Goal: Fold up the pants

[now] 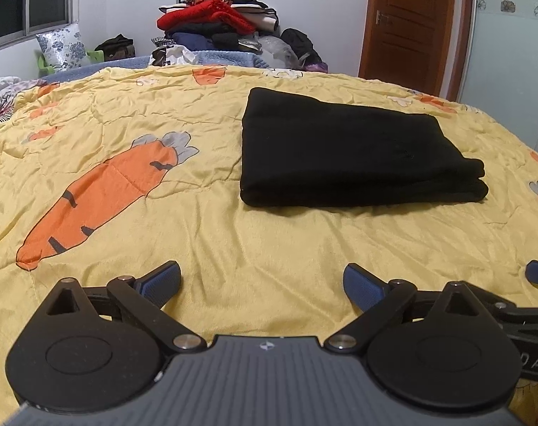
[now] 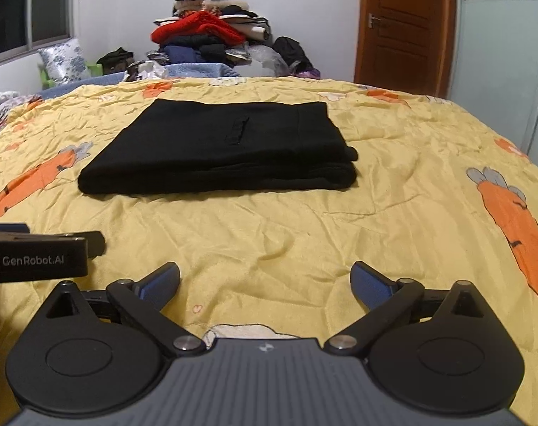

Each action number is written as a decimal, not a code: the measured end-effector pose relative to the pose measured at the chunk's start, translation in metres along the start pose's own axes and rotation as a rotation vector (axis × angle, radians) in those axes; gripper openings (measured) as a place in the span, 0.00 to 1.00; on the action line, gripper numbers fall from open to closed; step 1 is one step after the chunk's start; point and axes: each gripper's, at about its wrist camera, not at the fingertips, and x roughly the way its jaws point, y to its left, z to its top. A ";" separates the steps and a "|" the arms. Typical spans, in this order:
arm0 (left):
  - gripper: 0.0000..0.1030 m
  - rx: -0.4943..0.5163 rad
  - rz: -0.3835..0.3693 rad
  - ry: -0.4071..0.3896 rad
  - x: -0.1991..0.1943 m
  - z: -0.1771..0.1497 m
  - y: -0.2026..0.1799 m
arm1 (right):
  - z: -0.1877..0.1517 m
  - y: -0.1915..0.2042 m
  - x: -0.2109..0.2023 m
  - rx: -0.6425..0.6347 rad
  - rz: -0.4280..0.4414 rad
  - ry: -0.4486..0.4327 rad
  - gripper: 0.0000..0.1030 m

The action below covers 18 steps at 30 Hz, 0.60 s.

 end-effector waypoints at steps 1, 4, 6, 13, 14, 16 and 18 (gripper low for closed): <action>0.99 0.007 0.001 0.003 0.000 0.000 -0.001 | 0.000 -0.001 0.001 0.007 -0.005 0.008 1.00; 1.00 0.021 0.003 0.016 0.003 0.000 -0.004 | 0.001 0.000 0.007 0.003 -0.016 0.042 1.00; 1.00 0.019 0.006 0.013 0.003 -0.001 -0.004 | 0.000 0.002 0.007 -0.006 -0.020 0.040 1.00; 1.00 0.002 -0.007 0.010 0.001 -0.002 -0.002 | 0.000 -0.001 0.007 0.000 -0.014 0.041 1.00; 1.00 -0.002 -0.009 0.010 0.001 -0.002 -0.001 | 0.000 -0.001 0.007 0.002 -0.013 0.041 1.00; 1.00 -0.006 -0.011 0.009 0.001 -0.002 -0.001 | 0.000 -0.001 0.007 0.000 -0.013 0.042 1.00; 1.00 -0.006 -0.011 0.008 0.001 -0.002 -0.001 | 0.000 -0.002 0.007 0.000 -0.013 0.042 1.00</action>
